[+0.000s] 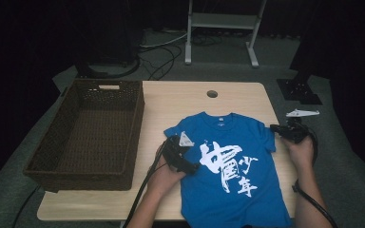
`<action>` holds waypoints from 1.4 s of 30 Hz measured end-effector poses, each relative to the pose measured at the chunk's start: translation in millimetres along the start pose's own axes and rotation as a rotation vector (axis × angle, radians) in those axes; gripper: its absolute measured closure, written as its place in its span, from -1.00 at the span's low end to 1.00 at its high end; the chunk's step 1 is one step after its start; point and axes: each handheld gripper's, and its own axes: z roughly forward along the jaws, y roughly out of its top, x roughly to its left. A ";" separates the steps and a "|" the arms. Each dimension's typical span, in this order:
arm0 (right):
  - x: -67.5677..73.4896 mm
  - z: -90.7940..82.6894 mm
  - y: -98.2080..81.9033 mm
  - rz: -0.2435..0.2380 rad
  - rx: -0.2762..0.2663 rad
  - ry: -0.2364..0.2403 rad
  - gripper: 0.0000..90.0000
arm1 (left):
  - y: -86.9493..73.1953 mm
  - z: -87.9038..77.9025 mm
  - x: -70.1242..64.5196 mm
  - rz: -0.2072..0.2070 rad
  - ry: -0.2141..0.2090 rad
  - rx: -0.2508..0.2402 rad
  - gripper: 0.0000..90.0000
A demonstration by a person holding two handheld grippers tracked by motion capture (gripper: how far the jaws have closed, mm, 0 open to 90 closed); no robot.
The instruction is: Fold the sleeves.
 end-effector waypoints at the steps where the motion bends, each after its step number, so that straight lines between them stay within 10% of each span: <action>1: 0.2 -0.5 -0.6 0.007 -0.001 0.001 0.96 | 0.0 0.0 0.0 0.000 0.000 0.000 -1.00; 42: 62.3 -5.0 22.8 -0.171 -0.034 0.044 0.97 | 0.1 0.0 -0.1 -0.001 0.001 0.000 -1.00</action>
